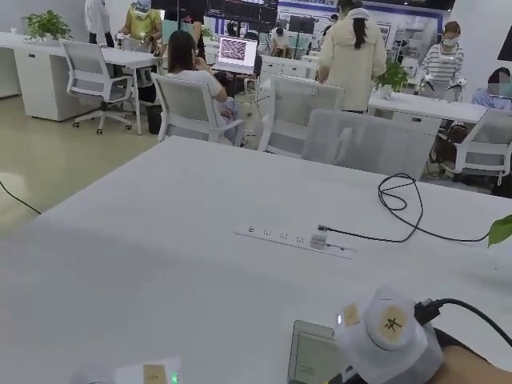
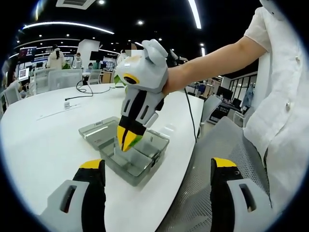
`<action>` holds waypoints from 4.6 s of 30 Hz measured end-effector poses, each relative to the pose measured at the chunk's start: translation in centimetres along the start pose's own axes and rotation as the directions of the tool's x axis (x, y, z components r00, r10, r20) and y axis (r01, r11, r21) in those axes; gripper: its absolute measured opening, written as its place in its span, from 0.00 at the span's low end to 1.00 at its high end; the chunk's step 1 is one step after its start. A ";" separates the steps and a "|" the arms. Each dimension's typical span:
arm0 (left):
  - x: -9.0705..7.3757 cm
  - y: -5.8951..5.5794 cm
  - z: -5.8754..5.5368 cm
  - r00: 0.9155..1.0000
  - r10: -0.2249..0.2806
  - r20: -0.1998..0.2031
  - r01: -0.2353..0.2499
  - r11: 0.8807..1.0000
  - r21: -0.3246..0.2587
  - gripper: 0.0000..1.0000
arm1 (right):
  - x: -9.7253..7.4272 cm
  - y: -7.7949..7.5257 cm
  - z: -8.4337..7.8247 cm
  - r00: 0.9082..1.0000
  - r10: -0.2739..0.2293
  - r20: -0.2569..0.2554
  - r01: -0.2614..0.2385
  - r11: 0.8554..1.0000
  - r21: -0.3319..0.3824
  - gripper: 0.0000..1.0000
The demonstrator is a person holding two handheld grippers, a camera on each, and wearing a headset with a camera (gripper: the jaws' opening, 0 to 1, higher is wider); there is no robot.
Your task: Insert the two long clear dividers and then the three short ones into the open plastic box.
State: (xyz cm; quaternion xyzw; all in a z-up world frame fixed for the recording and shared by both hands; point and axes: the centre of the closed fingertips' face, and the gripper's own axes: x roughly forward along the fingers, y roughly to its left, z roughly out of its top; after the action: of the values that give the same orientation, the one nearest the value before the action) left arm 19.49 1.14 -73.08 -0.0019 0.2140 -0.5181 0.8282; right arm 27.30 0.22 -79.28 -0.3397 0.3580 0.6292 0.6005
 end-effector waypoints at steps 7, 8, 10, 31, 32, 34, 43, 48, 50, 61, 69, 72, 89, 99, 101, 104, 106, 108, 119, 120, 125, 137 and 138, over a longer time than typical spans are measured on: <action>0.0 0.1 -0.4 1.000 0.000 -0.006 0.000 1.000 -0.001 0.92 | 1.3 0.1 -0.5 0.999 0.009 -0.042 -0.009 1.000 -0.005 0.03; 0.0 0.1 -0.5 1.000 0.000 -0.006 0.000 1.000 0.000 0.92 | 1.6 0.1 -0.6 0.999 0.009 -0.053 -0.010 1.000 -0.009 0.03; 0.0 0.1 -0.5 1.000 -0.001 -0.005 0.001 1.000 -0.001 0.92 | 2.0 0.2 -0.8 0.998 0.009 -0.069 -0.010 1.000 -0.018 0.03; 0.3 0.1 -0.7 1.000 -0.005 -0.013 0.005 1.000 0.004 0.91 | 2.2 -0.2 -1.3 0.997 -0.011 -0.076 0.010 1.000 -0.008 0.09; 0.3 0.1 -0.7 1.000 -0.005 -0.014 0.005 1.000 0.004 0.91 | 1.8 -0.2 -1.2 0.998 -0.010 -0.067 0.011 1.000 0.016 0.10; 0.2 0.2 -0.7 1.000 -0.003 -0.013 0.003 1.000 0.003 0.91 | 1.0 -0.3 -0.8 1.000 -0.014 -0.025 0.015 0.999 0.045 0.10; 0.1 0.3 -0.3 1.000 0.003 -0.007 -0.003 1.000 0.003 0.90 | -3.5 -0.2 -0.8 0.995 -0.035 0.088 0.024 0.992 0.123 0.20; 0.2 0.3 -0.2 1.000 0.002 -0.009 -0.001 1.000 0.008 0.89 | -5.7 0.3 -1.6 0.992 -0.049 0.112 0.035 0.991 0.126 0.26; 0.1 0.3 -0.1 1.000 0.002 -0.008 -0.002 1.000 0.009 0.89 | -6.6 0.6 -2.3 0.992 -0.053 0.116 0.038 0.991 0.130 0.28; -0.4 0.7 -0.2 1.000 0.010 -0.016 -0.010 1.000 0.009 0.89 | -9.6 1.8 -9.9 0.996 -0.078 0.045 0.069 0.981 0.180 0.41; -0.3 0.5 0.0 1.000 0.010 -0.014 -0.010 1.000 0.011 0.88 | -10.1 2.4 -16.4 0.996 -0.076 -0.044 0.083 0.973 0.217 0.46; -0.3 0.5 0.1 1.000 0.011 -0.014 -0.010 1.000 0.011 0.88 | -9.9 2.6 -18.3 0.995 -0.068 -0.075 0.083 0.972 0.221 0.48; -0.4 0.7 0.1 1.000 0.012 -0.020 -0.012 1.000 0.007 0.87 | -7.4 1.6 -24.7 0.952 -0.041 -0.302 0.043 0.999 0.003 0.46; -0.4 0.9 0.1 1.000 0.013 -0.022 -0.013 1.000 0.004 0.87 | -7.6 1.1 -24.8 0.942 -0.046 -0.331 0.031 0.998 -0.050 0.40; -0.3 0.9 0.2 1.000 0.013 -0.020 -0.013 1.000 0.005 0.87 | -7.6 1.1 -24.7 0.942 -0.047 -0.331 0.033 0.998 -0.048 0.38; -0.3 0.9 0.3 1.000 0.013 -0.018 -0.013 1.000 0.006 0.87 | -7.5 1.2 -24.6 0.942 -0.049 -0.332 0.035 0.998 -0.049 0.34; -0.3 0.9 0.2 1.000 0.012 -0.018 -0.012 1.000 0.007 0.87 | -7.5 1.3 -24.6 0.941 -0.052 -0.335 0.036 0.998 -0.054 0.33; -0.4 0.8 0.2 1.000 0.011 -0.019 -0.011 1.000 0.008 0.87 | -7.5 1.3 -24.6 0.940 -0.053 -0.338 0.037 0.998 -0.055 0.33; -0.7 0.9 0.5 1.000 0.017 -0.015 -0.017 1.000 0.011 0.87 | -8.3 1.5 -23.6 0.943 -0.087 -0.321 0.071 0.996 -0.061 0.33; -0.7 0.9 0.6 1.000 0.017 -0.015 -0.016 1.000 0.013 0.87 | -8.5 1.6 -23.2 0.944 -0.092 -0.316 0.075 0.995 -0.068 0.33; -0.6 0.7 1.2 1.000 0.010 -0.009 -0.010 1.000 0.011 0.87 | -10.1 1.5 -21.2 0.949 -0.141 -0.281 0.121 0.989 -0.089 0.33; 0.6 0.2 4.8 0.997 -0.015 0.072 0.020 0.997 -0.070 0.84 | -13.7 3.0 -13.0 0.965 -0.216 -0.150 0.197 0.972 -0.130 0.33; 0.7 0.2 4.9 0.997 -0.016 0.073 0.022 0.997 -0.072 0.84 | -13.9 3.2 -12.3 0.965 -0.222 -0.142 0.203 0.969 -0.139 0.33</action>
State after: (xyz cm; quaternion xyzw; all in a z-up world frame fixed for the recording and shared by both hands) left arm 21.63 -0.42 -68.92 -0.0529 0.2024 -0.5173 0.8298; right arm 24.80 -17.49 -73.54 -0.4610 0.3260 0.5533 0.6124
